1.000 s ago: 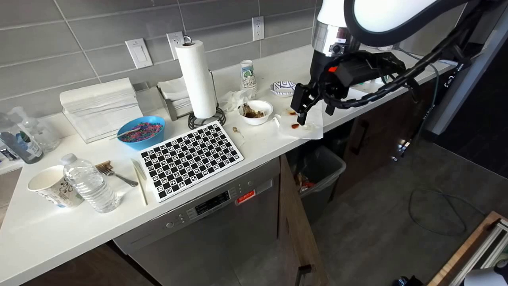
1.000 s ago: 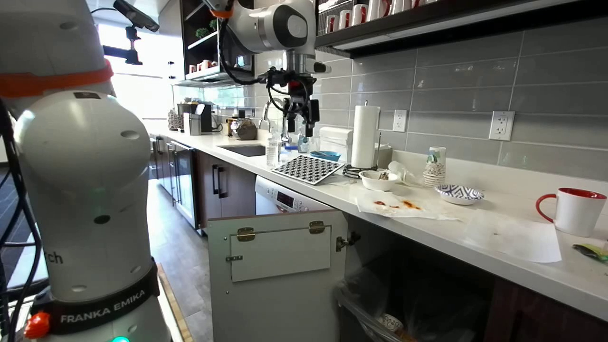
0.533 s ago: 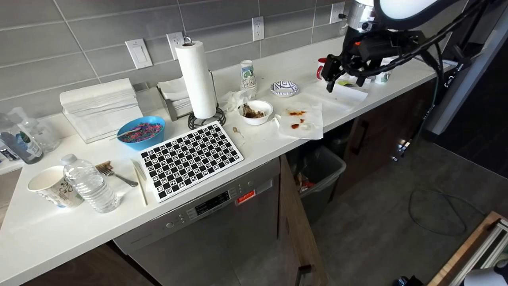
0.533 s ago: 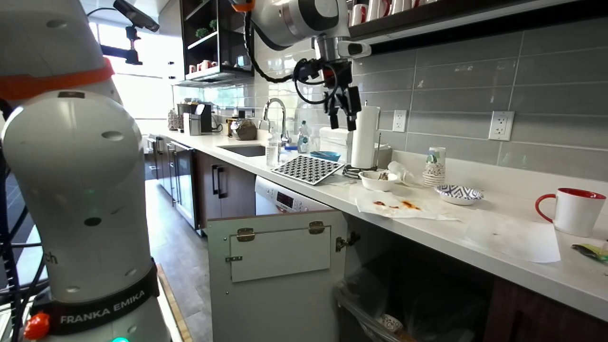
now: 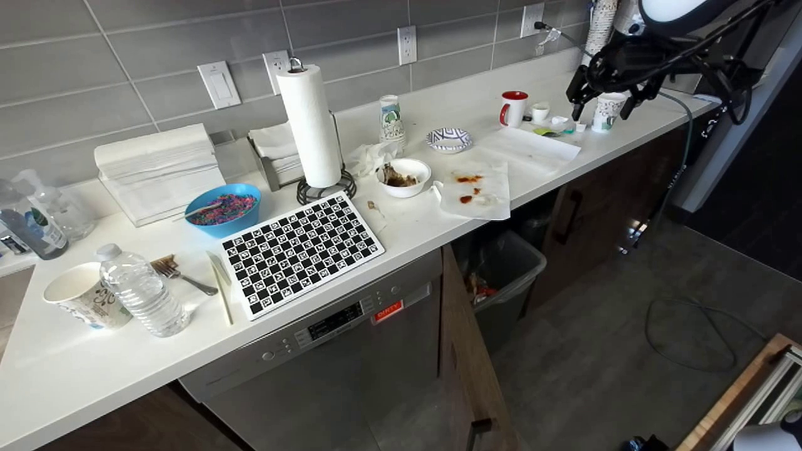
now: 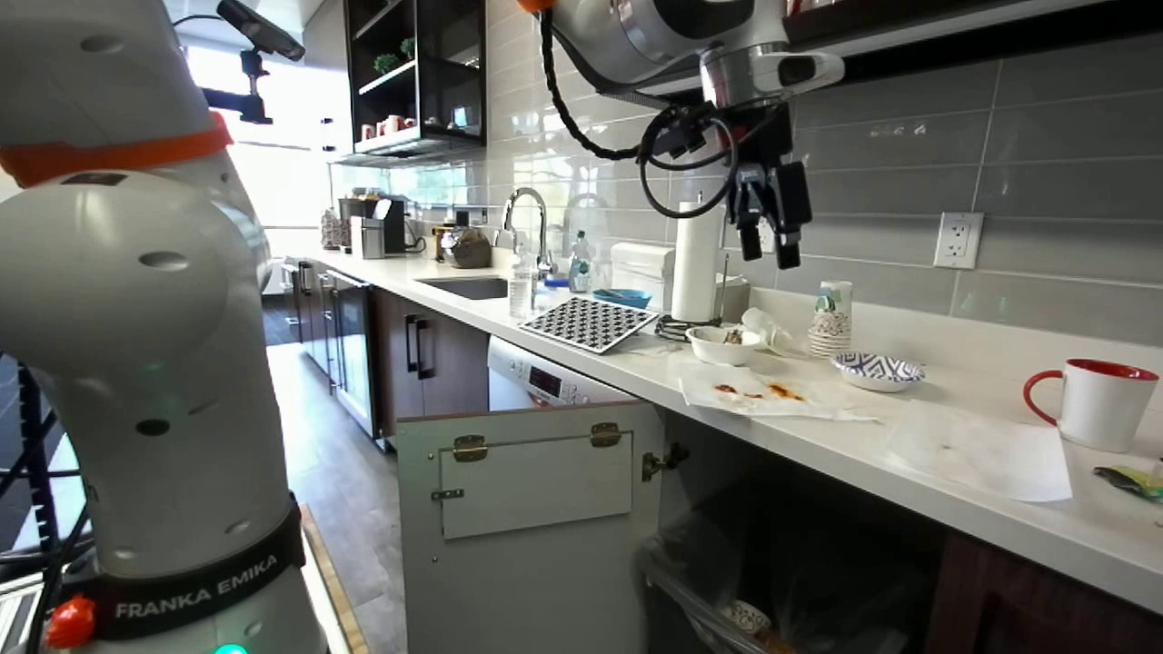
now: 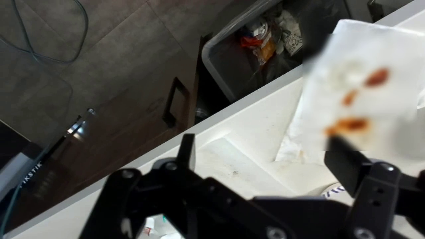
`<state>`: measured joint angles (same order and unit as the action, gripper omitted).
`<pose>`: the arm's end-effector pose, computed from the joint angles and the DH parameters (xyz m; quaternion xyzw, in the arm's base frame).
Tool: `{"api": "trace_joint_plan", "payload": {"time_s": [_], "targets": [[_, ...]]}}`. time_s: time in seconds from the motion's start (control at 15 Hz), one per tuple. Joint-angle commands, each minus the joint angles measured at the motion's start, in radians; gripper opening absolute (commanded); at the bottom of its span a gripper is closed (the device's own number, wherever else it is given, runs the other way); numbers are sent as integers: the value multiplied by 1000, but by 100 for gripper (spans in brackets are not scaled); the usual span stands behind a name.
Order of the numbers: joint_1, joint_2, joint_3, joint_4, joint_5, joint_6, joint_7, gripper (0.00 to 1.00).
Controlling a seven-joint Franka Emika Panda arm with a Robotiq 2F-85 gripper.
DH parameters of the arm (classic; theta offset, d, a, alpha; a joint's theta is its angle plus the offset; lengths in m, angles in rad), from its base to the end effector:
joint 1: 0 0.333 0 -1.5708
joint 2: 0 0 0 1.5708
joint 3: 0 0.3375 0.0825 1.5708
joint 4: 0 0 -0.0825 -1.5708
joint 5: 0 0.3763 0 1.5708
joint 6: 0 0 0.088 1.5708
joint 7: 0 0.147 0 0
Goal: Put the white item in the bin
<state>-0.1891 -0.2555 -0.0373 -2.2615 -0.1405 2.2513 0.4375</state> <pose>0.4773 -0.1192 0.4757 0.9484 -0.2876 0.1273 0.0416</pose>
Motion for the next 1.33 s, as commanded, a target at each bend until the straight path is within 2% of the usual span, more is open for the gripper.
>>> {"api": "trace_joint_plan", "payload": {"time_s": [0.0,0.4,0.6,0.93,1.27], "targets": [[-3,6,-13,3,-1,-2,1,100],[-2,12,-6,6,-1,-2,21,100],[-24,56,-22,49,-28,-48,19,100],[-36,194,-86,189,-39,-89,-84,100],[-34,376,-142,378,-12,-112,-253,100]]}}
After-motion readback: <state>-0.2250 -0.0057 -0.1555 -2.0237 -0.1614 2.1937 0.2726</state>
